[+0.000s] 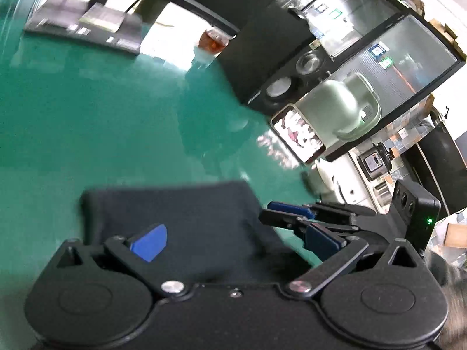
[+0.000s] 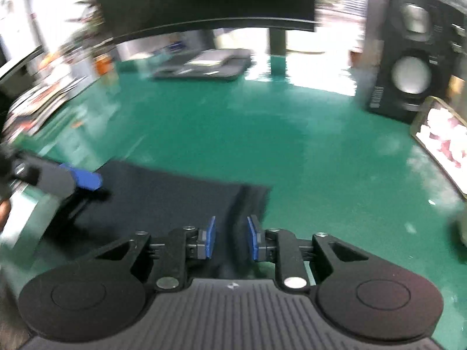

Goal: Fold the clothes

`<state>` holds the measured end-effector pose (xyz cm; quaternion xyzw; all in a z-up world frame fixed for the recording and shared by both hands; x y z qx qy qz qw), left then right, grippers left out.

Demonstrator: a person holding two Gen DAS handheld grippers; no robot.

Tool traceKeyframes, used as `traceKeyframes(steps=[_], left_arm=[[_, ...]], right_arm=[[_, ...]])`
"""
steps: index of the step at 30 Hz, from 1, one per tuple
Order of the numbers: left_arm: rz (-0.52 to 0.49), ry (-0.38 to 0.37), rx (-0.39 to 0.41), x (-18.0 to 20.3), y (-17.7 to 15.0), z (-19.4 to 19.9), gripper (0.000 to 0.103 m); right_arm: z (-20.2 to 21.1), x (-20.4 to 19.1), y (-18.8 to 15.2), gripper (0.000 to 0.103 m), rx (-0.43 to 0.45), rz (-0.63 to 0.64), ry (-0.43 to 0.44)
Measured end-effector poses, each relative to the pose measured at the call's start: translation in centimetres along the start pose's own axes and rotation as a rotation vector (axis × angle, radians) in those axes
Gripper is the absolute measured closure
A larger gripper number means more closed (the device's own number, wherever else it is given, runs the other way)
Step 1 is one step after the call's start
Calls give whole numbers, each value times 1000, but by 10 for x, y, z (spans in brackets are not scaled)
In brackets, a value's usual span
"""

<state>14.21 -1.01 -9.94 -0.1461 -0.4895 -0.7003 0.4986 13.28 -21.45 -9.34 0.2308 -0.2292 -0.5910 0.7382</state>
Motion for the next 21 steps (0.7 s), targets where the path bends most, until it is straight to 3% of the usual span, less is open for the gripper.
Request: traceKeyframes(steps=[2, 5, 6, 9, 10, 15, 21], left_arm=[[-72, -11, -24, 11, 13, -15, 1], [-131, -86, -99, 23, 32, -48, 3], [-143, -119, -138, 25, 37, -64, 14], [-172, -129, -253, 25, 38, -94, 76], [-183, -122, -304, 24, 36, -104, 88], [-315, -63, -418, 28, 25, -122, 88], [-345, -2, -468, 17, 23, -135, 88]], right_arm=[[10, -3, -4, 85, 5, 59, 24], [23, -8, -20, 86, -10, 157, 22], [25, -9, -26, 89, -21, 163, 21], [27, -9, -36, 94, -47, 136, 32], [27, -9, -38, 94, -47, 133, 33], [28, -14, -39, 94, -46, 119, 37], [20, -15, -42, 94, -71, 119, 39]])
Point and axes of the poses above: each gripper's, at about its wrist camera, not at the fingertips, and z roughly against the way its jaws point, x to its right, y to its top, the point moved 4 cm from there along -z, roughly the way its jaws point, and after that the axes turned 10 degrees about -y, right-handed, at the moved point
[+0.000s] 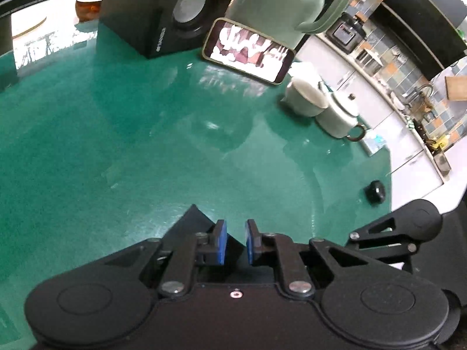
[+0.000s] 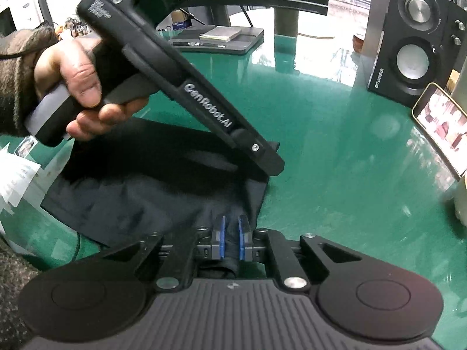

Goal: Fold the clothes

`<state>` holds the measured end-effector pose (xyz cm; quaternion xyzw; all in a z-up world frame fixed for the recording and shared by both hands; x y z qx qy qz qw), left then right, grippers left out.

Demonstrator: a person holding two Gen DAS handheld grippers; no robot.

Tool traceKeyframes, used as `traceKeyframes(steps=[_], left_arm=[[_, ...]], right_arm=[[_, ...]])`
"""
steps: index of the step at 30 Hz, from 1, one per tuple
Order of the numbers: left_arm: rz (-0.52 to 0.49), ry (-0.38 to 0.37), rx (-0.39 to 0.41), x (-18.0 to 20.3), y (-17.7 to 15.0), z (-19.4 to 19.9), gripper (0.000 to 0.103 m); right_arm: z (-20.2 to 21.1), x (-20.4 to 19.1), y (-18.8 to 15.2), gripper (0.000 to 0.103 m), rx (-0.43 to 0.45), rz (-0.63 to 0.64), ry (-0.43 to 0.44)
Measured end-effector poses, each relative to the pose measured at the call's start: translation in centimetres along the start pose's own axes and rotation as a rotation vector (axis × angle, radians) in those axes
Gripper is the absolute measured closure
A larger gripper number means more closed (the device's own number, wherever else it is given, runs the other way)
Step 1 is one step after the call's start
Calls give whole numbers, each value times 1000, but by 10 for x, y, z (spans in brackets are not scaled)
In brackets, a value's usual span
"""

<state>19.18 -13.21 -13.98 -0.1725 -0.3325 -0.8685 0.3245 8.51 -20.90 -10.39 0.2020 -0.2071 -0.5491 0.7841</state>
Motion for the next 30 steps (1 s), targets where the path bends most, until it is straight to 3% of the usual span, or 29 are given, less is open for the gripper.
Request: traceKeyframes(steps=[2, 6, 9, 16, 18, 20, 22, 26, 30], left_arm=[[6, -4, -1, -4, 0, -4, 89], [64, -15, 16, -16, 3, -5, 99], [110, -45, 29, -25, 4, -3, 99], [88, -22, 48, -21, 11, -3, 99], [58, -17, 52, -16, 15, 2, 86], [19, -26, 108, -9, 20, 18, 62], [-1, -30, 144, -12, 22, 33, 31], [22, -40, 65, -37, 22, 34, 30], [-3, -101, 1, -35, 24, 22, 39]], right_arm=[[-3, 0, 0, 95, -9, 3, -2], [-6, 0, 1, 94, -18, 13, -7], [-9, -1, 2, 94, -20, 28, -12], [-6, 4, -5, 94, -39, -7, 5], [0, 5, -4, 93, -37, -31, 6], [15, 12, -1, 92, -6, -101, 28], [21, 20, -1, 78, -9, -154, 41], [17, 40, -14, 72, -89, -327, 110], [12, 45, -23, 71, -132, -406, 155]])
Point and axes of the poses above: each gripper's, at about its wrist camera, not at the fingertips, and z roughly against the way its jaws point, x to its right, y to its top, the point moved 4 cm from there along -z, roughly the way its jaws point, and after that the axes turned 10 degrees about -y, right-handed, at the moved point
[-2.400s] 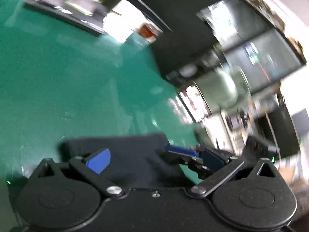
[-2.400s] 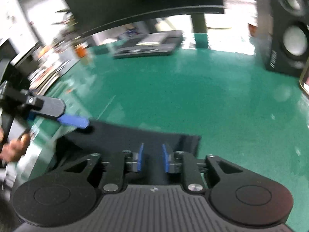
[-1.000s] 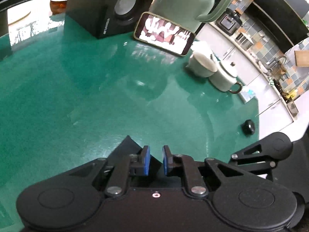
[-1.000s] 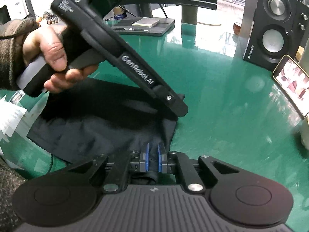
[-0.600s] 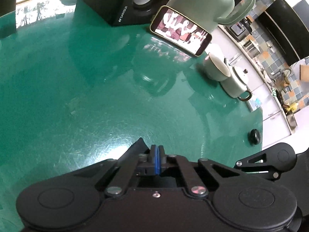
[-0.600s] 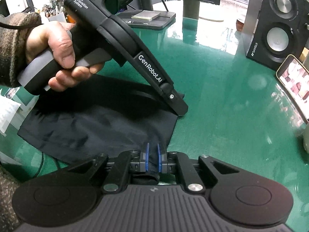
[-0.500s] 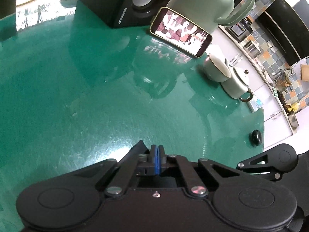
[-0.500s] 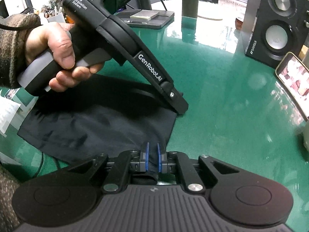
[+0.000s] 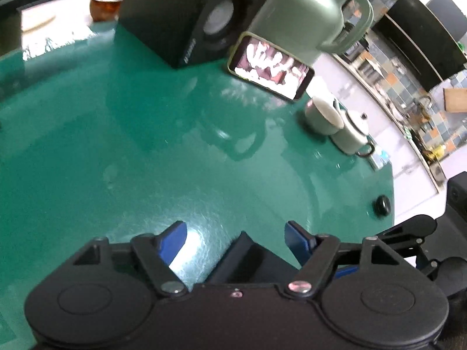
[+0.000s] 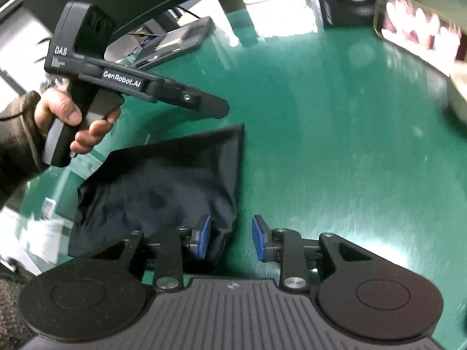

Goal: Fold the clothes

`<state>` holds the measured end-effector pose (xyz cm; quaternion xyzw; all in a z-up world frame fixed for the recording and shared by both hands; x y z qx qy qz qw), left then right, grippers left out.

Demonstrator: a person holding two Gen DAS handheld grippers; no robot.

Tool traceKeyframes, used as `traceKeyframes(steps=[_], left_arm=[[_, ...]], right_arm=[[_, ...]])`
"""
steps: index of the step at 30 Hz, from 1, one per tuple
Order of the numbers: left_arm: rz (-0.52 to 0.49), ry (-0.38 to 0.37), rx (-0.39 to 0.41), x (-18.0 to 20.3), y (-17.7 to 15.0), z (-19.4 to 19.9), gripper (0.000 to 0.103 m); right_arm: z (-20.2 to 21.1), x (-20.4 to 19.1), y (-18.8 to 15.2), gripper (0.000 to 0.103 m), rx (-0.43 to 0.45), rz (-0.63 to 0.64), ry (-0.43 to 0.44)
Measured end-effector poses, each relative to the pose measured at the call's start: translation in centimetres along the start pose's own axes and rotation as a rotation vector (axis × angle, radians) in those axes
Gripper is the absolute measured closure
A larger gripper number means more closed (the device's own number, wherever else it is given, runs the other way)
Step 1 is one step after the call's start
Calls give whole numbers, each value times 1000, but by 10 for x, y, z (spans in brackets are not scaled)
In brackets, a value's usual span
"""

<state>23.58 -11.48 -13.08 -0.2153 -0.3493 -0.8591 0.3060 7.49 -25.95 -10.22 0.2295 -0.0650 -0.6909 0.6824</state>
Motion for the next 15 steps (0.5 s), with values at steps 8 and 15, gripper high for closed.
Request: traceKeyframes(steps=[8, 15], left_arm=[[-68, -59, -94, 6, -7, -14, 49], [-26, -156, -103, 0, -9, -13, 42]], right_arm=[[-3, 7, -2, 41, -33, -80, 72], [-9, 25, -5, 43, -72, -243, 199]])
Point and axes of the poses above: each gripper's, at about its wrist camera, not at the fingertips, and z roughly against the way its jaws point, x to its right, y to its top, the point moved 4 cm from there along -z, roughly the way its jaws point, and after that the axes turned 10 degrees about -y, right-handed, at the moved point
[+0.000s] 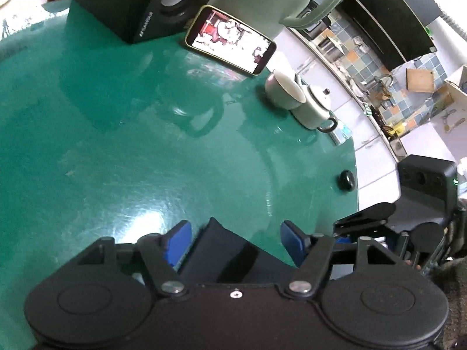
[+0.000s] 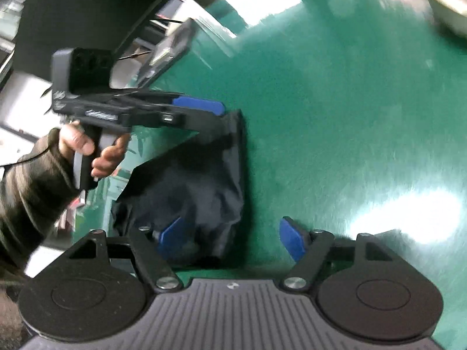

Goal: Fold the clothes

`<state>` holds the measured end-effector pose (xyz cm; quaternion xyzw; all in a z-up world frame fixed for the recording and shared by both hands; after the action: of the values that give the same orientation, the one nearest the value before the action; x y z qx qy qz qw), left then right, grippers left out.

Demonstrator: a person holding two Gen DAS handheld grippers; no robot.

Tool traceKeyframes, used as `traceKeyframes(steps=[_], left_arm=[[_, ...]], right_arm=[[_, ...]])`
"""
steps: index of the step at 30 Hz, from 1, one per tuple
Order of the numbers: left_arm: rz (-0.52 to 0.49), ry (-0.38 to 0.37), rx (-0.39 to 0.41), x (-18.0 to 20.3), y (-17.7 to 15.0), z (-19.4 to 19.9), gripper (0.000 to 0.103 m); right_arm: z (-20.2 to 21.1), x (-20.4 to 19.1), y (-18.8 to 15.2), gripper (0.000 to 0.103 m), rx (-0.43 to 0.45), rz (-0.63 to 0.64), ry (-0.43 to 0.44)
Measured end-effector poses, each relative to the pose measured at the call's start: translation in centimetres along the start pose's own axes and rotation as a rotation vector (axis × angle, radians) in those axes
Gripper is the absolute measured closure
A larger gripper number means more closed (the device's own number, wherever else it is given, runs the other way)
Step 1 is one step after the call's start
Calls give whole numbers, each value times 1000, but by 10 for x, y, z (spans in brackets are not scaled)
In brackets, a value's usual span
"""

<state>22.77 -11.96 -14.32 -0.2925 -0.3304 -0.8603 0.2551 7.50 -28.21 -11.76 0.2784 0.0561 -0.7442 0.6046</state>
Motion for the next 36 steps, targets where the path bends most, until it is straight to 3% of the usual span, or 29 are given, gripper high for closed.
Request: traceKeyframes(steps=[2, 4, 6, 9, 13, 17, 20, 21, 22, 23, 26, 29, 32, 35, 36], left_arm=[[-12, -7, -16, 3, -1, -5, 50], [-33, 8, -46, 7, -2, -12, 96], [-38, 41, -36, 4, -4, -13, 95], [-28, 88, 16, -4, -3, -5, 96], [18, 144, 81, -20, 1, 10, 96], [122, 220, 209, -45, -1, 38, 95], [202, 237, 307, -58, -10, 58, 90], [224, 238, 338, -61, -13, 64, 79], [251, 227, 369, -66, -15, 69, 64], [274, 213, 394, -69, -18, 72, 59], [347, 140, 454, -77, -24, 77, 52], [337, 106, 434, -75, -18, 70, 49], [311, 69, 391, -72, -12, 62, 38], [274, 95, 363, -67, -3, 52, 41], [275, 109, 359, -67, -3, 52, 57]], right_arm=[[-7, -4, 0, 57, -29, 20, 5], [-14, -5, 0, 87, -57, 28, -5], [-19, -4, 2, 99, -74, 21, -21], [-20, -3, 14, 99, -56, 7, -29], [-28, -9, 48, 99, -1, 92, -67], [-38, -13, 90, 97, 80, 164, -109], [-30, -9, 107, 67, 128, 112, -61], [-26, -5, 108, 48, 138, 80, -40], [-16, 3, 106, 39, 164, -4, 3], [-10, 12, 100, 39, 175, -80, 31], [0, 39, 72, 39, 161, -234, 68], [-1, 42, 50, 41, 177, -260, 72], [-10, 35, 39, 41, 212, -288, 105], [-19, 31, 38, 64, 241, -323, 66], [-21, 32, 38, 77, 241, -337, 40]])
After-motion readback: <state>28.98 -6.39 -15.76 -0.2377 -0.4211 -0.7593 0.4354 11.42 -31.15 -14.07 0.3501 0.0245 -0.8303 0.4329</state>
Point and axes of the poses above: each gripper's, at about its wrist camera, not at the fingertips, and z roughly against the way its jaws point, x to its right, y to its top, the point moved 4 cm from there along -z, roughly the way its jaws point, and after that the axes turned 10 degrees about -y, right-handed, at the moved point
